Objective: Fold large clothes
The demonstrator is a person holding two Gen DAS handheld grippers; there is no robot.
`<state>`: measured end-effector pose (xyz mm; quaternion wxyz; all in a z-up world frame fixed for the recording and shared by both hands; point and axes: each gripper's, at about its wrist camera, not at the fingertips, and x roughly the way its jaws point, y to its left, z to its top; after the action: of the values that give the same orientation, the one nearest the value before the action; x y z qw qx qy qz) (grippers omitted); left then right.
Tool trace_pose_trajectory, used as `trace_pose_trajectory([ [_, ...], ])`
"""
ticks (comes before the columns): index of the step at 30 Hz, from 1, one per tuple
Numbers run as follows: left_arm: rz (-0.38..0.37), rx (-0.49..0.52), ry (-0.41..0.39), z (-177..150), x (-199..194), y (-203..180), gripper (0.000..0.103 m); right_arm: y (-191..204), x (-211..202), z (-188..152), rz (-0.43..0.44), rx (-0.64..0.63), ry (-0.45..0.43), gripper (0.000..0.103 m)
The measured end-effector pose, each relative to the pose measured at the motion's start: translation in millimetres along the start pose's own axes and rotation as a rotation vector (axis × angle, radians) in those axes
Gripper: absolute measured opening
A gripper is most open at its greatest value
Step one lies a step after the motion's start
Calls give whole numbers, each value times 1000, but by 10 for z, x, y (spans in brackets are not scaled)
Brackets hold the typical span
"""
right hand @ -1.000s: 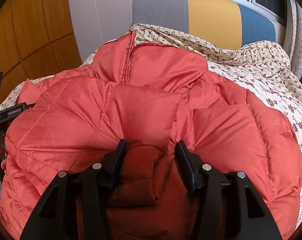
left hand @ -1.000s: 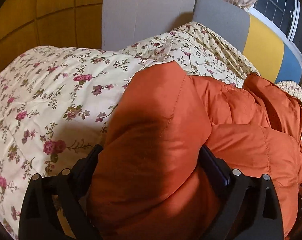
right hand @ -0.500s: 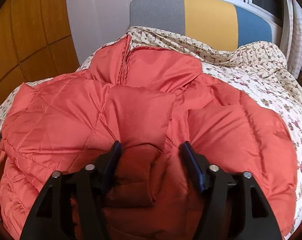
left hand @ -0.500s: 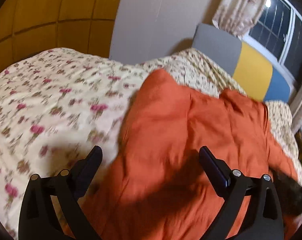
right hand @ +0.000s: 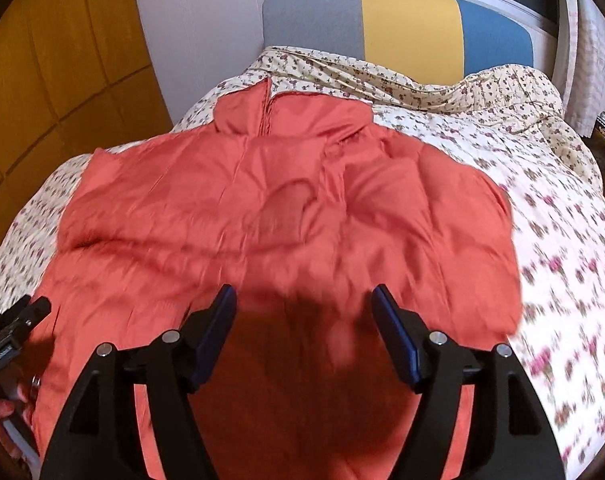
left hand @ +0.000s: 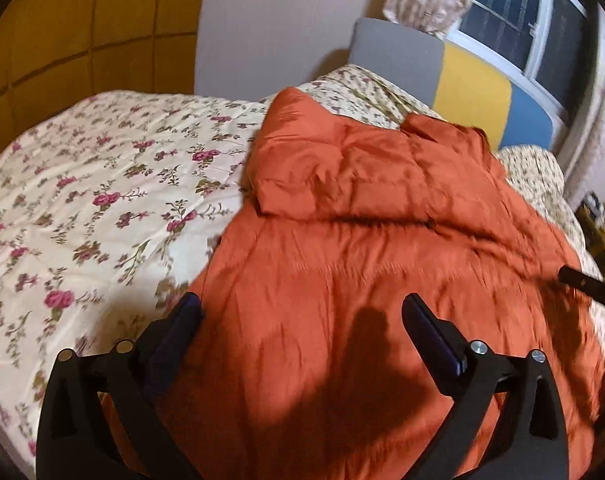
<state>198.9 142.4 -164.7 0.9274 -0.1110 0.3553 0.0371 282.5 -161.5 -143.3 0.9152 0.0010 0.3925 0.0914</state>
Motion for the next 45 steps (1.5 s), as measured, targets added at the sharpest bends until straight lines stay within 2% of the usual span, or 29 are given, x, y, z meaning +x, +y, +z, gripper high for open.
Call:
trace_pose_trajectory([
  [5,-24,67,-13,-235,-222,-32,100,-57,-318,-292,-2,7,2,77],
  [7,-18,107,-11,-312,-291,-58,100,-66,-431,-392,-17,-2,-2,82],
  [11,-1,181,2,-463,-425,-45,100,-105,-630,-592,-32,-7,-10,84],
  [16,-45,118,3,-542,-604,119,100,-182,-810,-777,-43,5,-11,84],
  [22,-20,40,-3,-589,-734,331,99,-461,-1055,-1080,-68,58,6,84],
  [23,-19,37,-7,-599,-754,361,98,-518,-1095,-1127,-72,68,8,84],
  [27,-3,41,-11,-639,-808,448,83,-791,-1259,-1346,-81,131,23,83],
  [29,3,38,-14,-655,-823,493,82,-893,-1328,-1442,-74,156,34,83],
  [33,2,16,-4,-699,-826,604,82,-1031,-1390,-1652,-30,204,73,75],
  [37,-63,-12,28,-778,-799,653,82,-1113,-1410,-1839,28,253,109,72],
  [42,-106,53,30,-895,-838,527,80,-1124,-1437,-1992,109,308,98,70],
  [45,-113,50,36,-934,-852,494,65,-1039,-1424,-1991,132,298,98,54],
])
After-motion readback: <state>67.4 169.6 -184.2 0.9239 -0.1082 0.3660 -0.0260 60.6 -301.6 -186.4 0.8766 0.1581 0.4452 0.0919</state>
